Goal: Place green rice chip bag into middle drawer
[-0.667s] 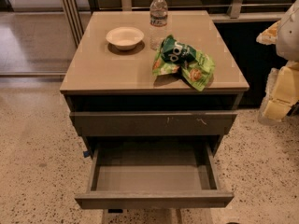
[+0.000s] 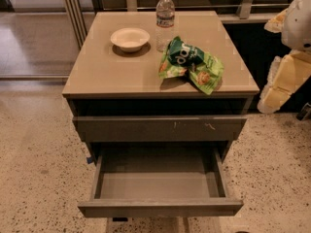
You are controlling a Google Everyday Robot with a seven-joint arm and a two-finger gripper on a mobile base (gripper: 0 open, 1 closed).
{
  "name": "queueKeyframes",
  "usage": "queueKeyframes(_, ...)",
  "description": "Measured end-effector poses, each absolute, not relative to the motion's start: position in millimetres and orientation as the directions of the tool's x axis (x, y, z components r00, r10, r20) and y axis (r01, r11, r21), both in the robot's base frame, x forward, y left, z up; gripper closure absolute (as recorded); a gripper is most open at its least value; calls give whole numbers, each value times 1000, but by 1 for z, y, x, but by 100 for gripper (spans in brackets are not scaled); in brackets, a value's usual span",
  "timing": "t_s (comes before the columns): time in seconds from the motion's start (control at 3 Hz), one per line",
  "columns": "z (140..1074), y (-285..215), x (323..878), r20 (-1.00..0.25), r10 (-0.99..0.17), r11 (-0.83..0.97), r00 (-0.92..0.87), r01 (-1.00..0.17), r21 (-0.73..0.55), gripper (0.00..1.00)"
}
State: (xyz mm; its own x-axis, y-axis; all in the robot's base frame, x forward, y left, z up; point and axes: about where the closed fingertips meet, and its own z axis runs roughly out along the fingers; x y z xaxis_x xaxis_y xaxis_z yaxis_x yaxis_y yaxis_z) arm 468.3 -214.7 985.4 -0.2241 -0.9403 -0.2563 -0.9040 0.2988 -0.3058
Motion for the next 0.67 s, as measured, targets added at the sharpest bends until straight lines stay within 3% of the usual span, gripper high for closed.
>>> queueKeyframes(0.67,984,-204,559,-470,-855,415,-219,-833,-366,0)
